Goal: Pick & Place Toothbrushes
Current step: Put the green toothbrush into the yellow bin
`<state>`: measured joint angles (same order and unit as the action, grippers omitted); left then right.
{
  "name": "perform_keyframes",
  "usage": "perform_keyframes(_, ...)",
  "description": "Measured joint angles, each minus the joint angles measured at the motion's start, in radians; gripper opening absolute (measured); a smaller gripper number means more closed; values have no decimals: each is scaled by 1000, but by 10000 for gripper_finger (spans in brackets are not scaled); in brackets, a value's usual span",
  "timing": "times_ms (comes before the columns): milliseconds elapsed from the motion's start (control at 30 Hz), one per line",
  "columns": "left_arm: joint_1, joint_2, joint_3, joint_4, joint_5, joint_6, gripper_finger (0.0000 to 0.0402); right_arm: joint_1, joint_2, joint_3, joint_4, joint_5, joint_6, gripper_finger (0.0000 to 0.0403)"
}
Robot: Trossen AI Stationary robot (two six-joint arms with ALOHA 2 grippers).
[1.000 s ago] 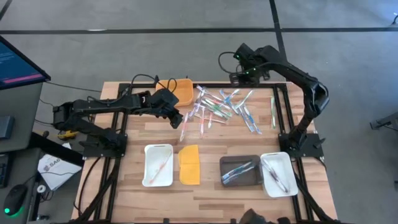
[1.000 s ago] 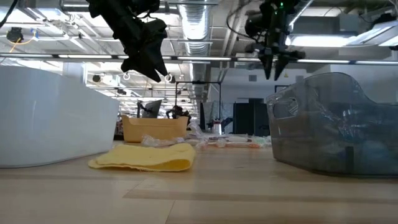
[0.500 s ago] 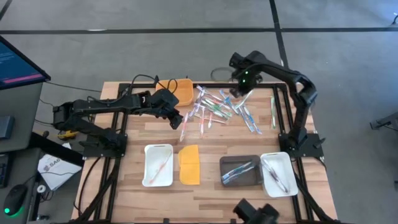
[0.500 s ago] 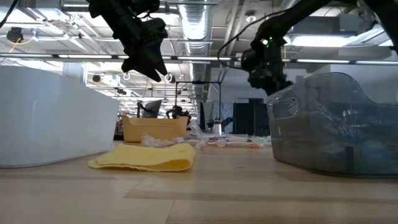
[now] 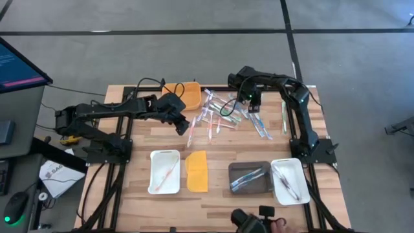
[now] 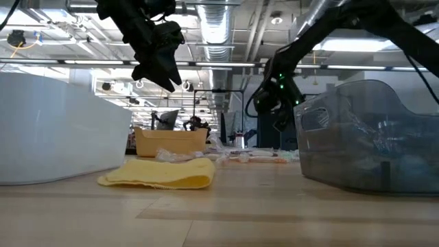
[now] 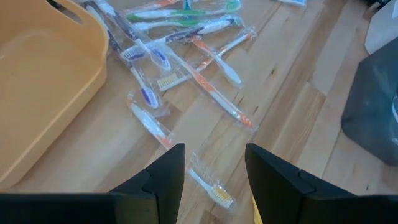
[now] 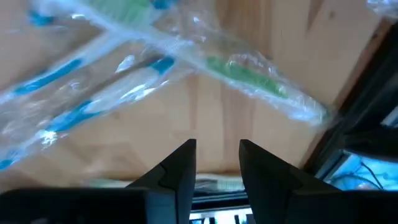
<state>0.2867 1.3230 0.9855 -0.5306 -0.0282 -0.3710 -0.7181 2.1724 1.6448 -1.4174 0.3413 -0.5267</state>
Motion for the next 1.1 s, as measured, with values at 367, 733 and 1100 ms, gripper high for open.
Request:
perform_keyframes(367,0,0,0,-20,0,-3,163,-59,7,1,92,2,-82,118)
perform_keyframes(733,0,0,0,-24,0,-8,163,-62,7,1,153,0,-189,118)
perform_keyframes(1100,0,0,0,-29,0,-11,163,-41,7,1,205,0,-241,118)
